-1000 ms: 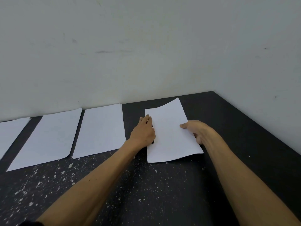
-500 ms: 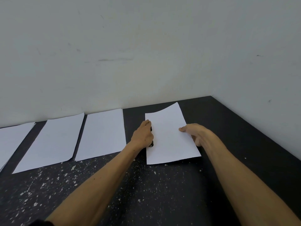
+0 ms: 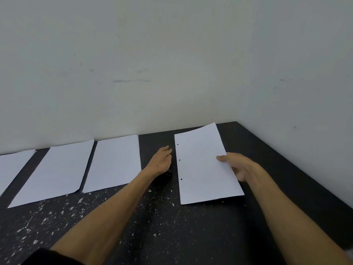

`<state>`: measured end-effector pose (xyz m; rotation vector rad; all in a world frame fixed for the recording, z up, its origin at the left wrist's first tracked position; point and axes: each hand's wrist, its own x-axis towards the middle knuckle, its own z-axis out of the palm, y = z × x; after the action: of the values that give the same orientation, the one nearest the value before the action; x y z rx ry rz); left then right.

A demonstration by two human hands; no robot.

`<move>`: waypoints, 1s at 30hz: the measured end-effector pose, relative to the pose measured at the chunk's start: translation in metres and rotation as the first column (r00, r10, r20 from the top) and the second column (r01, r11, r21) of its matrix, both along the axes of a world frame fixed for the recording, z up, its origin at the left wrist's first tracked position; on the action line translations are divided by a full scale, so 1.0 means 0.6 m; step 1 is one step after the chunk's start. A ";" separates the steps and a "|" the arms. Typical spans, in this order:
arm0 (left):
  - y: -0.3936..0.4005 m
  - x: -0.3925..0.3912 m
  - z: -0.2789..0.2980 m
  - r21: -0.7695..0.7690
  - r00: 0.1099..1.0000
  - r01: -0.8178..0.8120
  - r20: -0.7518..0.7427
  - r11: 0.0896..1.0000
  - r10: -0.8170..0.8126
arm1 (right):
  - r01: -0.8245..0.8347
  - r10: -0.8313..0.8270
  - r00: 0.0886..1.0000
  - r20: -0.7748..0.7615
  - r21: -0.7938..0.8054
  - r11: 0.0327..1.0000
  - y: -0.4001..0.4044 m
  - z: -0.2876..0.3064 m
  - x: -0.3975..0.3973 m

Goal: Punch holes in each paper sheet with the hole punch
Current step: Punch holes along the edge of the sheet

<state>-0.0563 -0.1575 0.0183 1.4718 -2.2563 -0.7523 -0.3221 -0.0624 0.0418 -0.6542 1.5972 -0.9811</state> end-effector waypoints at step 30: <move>0.044 -0.036 0.156 -0.033 0.722 0.012 -0.692 0.999 -0.032 | -0.045 -0.069 0.984 -0.164 -0.602 0.797 0.076 0.119 -0.003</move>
<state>-0.0777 -0.1310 0.1119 0.9124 -1.6818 -1.0611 -0.3238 -0.0171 0.1134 -1.2014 1.4257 -1.5021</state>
